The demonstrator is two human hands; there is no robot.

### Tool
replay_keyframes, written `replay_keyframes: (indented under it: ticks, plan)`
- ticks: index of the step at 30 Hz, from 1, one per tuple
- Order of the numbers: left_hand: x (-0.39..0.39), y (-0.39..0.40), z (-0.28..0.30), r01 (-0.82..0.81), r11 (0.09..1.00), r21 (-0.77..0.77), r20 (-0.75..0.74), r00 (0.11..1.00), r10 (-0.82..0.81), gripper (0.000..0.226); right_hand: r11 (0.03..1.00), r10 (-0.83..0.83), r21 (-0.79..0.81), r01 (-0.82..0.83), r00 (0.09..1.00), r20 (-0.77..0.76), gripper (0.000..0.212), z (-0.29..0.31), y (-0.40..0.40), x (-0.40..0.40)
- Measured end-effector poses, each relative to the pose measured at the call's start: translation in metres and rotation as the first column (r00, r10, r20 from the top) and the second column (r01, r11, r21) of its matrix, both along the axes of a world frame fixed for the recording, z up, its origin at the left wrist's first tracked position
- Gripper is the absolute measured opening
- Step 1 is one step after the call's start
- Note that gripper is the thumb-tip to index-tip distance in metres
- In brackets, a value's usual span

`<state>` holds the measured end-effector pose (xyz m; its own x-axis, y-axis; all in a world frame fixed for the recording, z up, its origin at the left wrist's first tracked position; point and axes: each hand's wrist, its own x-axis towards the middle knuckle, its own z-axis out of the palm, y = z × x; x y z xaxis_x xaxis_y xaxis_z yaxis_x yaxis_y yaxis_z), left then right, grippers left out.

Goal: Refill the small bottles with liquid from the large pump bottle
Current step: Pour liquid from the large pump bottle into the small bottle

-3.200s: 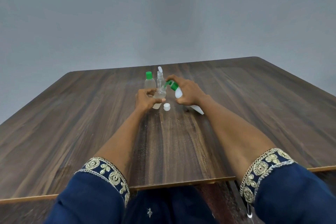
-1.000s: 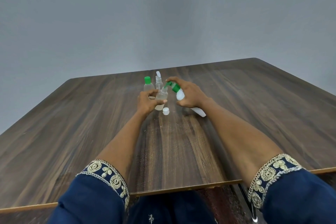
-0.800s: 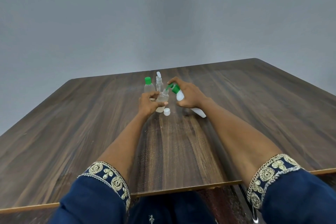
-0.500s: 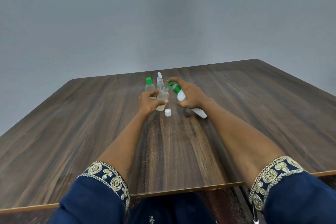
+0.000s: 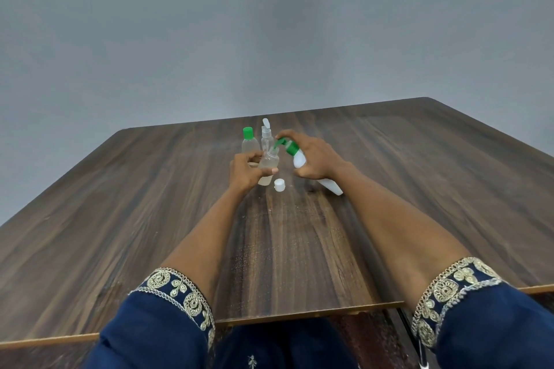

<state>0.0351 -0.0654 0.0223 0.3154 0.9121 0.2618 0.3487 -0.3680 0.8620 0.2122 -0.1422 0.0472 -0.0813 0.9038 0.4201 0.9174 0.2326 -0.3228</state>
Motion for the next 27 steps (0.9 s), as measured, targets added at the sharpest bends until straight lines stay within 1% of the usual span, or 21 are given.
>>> replay_keyframes:
  ticks: [4, 7, 12, 19, 23, 27]
  plan:
    - [0.000, -0.003, -0.001, 0.002, 1.000, 0.003, -0.020, 1.000, -0.002, 0.054, 1.000, -0.030, -0.002, 0.030, 0.999, 0.024, 0.068, -0.001, 0.001, -0.001]
    - [-0.001, -0.003, -0.001, 0.009, 1.000, -0.002, -0.018, 1.000, -0.010, 0.054, 0.999, -0.034, -0.008, 0.034, 0.999, 0.033, 0.070, -0.002, 0.003, -0.001]
    - [0.000, -0.004, 0.003, -0.005, 1.000, -0.006, 0.014, 1.000, 0.005, 0.050, 1.000, -0.014, 0.015, 0.014, 1.000, 0.028, 0.079, -0.001, 0.002, 0.001]
    - [-0.002, -0.008, 0.005, 0.016, 1.000, 0.015, -0.040, 0.999, -0.015, 0.055, 0.998, -0.055, 0.021, 0.055, 0.998, 0.019, 0.072, -0.002, 0.001, -0.003]
    - [-0.002, -0.010, 0.007, 0.010, 1.000, 0.013, -0.019, 1.000, -0.010, 0.055, 0.998, -0.041, 0.038, 0.040, 0.999, 0.032, 0.079, -0.002, 0.002, -0.001]
    - [-0.001, -0.010, 0.011, 0.012, 1.000, 0.008, 0.004, 1.000, -0.012, 0.054, 0.999, -0.036, 0.020, 0.035, 0.999, 0.035, 0.086, -0.004, 0.004, 0.002]
